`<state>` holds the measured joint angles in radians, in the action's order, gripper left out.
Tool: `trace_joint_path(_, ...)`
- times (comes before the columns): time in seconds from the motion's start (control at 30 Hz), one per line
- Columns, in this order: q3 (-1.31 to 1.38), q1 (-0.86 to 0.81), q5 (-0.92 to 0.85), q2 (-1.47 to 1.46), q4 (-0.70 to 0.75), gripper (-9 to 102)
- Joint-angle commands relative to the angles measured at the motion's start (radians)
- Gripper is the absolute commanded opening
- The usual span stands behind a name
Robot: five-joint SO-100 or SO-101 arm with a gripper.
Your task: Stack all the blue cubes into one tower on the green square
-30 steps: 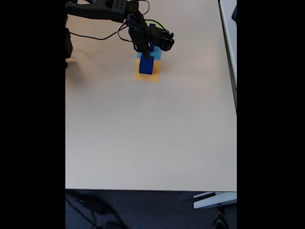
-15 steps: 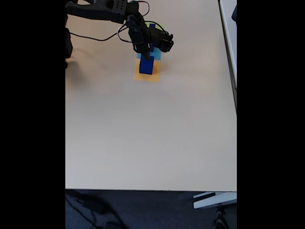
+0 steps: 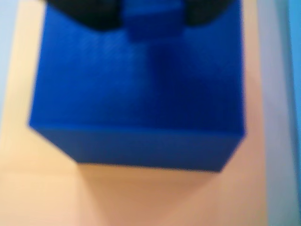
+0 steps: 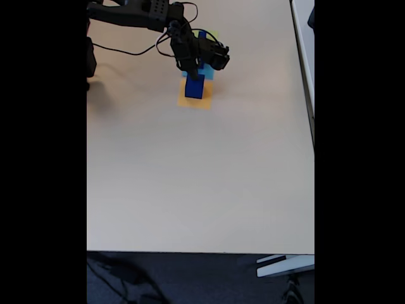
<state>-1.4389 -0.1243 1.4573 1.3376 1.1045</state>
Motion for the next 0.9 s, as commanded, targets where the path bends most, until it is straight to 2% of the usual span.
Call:
trace_joint_path(0.0,0.005,0.009,0.011,0.014,-0.018,3)
trace_joint_path(0.4,-0.003,0.009,0.011,0.012,-0.028,8)
trace_joint_path(0.67,0.011,0.014,-0.021,0.023,-0.028,16)
trace_joint_path(0.87,0.143,0.028,-0.048,0.023,0.058,19)
